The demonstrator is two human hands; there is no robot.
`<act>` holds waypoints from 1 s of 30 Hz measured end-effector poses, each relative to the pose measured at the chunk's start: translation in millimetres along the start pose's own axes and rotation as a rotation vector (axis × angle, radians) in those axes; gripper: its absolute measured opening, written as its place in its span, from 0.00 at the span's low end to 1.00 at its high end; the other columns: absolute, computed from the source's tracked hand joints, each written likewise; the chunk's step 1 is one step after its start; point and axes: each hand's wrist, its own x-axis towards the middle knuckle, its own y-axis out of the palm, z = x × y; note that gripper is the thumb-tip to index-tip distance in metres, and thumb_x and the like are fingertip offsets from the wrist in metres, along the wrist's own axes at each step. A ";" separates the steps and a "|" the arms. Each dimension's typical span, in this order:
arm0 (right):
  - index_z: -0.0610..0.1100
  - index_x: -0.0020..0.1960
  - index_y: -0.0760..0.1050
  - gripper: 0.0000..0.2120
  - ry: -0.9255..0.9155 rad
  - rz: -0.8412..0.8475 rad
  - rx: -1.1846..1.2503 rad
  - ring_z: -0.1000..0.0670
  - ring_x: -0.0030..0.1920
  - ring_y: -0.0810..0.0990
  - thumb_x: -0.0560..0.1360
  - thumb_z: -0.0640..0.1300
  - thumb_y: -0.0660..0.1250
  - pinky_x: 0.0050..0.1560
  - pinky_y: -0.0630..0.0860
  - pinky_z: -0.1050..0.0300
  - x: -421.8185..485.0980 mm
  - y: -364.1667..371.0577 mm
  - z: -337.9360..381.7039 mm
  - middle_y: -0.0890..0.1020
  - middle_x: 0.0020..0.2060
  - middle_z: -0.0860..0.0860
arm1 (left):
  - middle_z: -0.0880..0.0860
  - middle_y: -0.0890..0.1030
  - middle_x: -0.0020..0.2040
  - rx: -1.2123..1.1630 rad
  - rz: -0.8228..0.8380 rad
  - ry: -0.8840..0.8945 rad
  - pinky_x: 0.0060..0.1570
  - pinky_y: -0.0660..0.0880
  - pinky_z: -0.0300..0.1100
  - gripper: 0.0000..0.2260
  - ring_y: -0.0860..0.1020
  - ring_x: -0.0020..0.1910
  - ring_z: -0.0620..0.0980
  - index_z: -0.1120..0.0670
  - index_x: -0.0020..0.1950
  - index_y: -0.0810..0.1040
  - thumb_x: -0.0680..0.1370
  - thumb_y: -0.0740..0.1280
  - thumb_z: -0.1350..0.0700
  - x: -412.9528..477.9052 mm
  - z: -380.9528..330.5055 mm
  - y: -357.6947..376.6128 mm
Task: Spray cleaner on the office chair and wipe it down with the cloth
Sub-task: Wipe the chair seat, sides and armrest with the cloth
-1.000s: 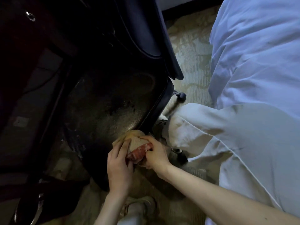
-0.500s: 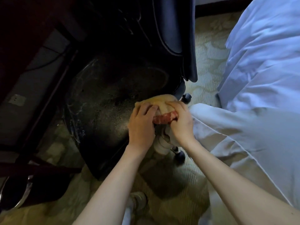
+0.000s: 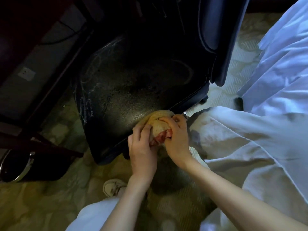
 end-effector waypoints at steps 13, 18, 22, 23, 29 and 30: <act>0.47 0.65 0.72 0.25 -0.015 0.085 -0.011 0.55 0.59 0.63 0.70 0.32 0.60 0.63 0.63 0.63 -14.3 17.6 17.2 0.64 0.63 0.47 | 0.54 0.73 0.62 -0.171 -0.045 -0.105 0.56 0.72 0.45 0.27 0.72 0.58 0.52 0.57 0.64 0.74 0.67 0.67 0.73 -8.6 31.9 0.6; 0.43 0.62 0.75 0.26 0.062 -0.073 0.023 0.50 0.62 0.68 0.68 0.27 0.58 0.66 0.66 0.59 -20.4 7.2 4.6 0.69 0.62 0.47 | 0.54 0.74 0.61 -0.176 0.004 -0.049 0.54 0.74 0.46 0.26 0.73 0.56 0.53 0.55 0.64 0.75 0.68 0.72 0.69 -18.1 19.6 13.5; 0.43 0.58 0.76 0.25 0.153 -0.353 0.067 0.47 0.58 0.72 0.66 0.26 0.56 0.61 0.69 0.59 -10.3 -25.3 -12.4 0.74 0.55 0.48 | 0.55 0.78 0.57 -0.096 -0.050 0.168 0.47 0.76 0.45 0.19 0.75 0.53 0.57 0.55 0.59 0.79 0.68 0.73 0.63 -8.4 -19.5 24.7; 0.44 0.58 0.75 0.25 0.174 -0.392 0.095 0.47 0.57 0.72 0.66 0.28 0.55 0.60 0.69 0.59 -4.5 -33.1 -14.3 0.74 0.53 0.50 | 0.55 0.78 0.57 -0.084 -0.076 0.239 0.48 0.77 0.46 0.15 0.75 0.54 0.58 0.55 0.57 0.80 0.70 0.70 0.61 2.2 -31.3 25.9; 0.51 0.59 0.74 0.24 0.194 -0.462 0.270 0.52 0.55 0.78 0.66 0.37 0.55 0.58 0.76 0.49 32.7 -48.0 -18.5 0.80 0.52 0.53 | 0.56 0.80 0.55 -0.002 -0.085 0.540 0.49 0.75 0.50 0.13 0.75 0.56 0.62 0.57 0.54 0.81 0.73 0.61 0.60 76.5 -66.9 30.7; 0.52 0.60 0.74 0.25 0.221 -0.463 0.268 0.52 0.56 0.77 0.66 0.38 0.56 0.60 0.75 0.49 32.8 -46.2 -18.2 0.80 0.53 0.53 | 0.56 0.80 0.55 0.018 -0.055 0.557 0.48 0.76 0.51 0.14 0.75 0.55 0.62 0.57 0.55 0.81 0.74 0.59 0.59 79.7 -64.1 31.5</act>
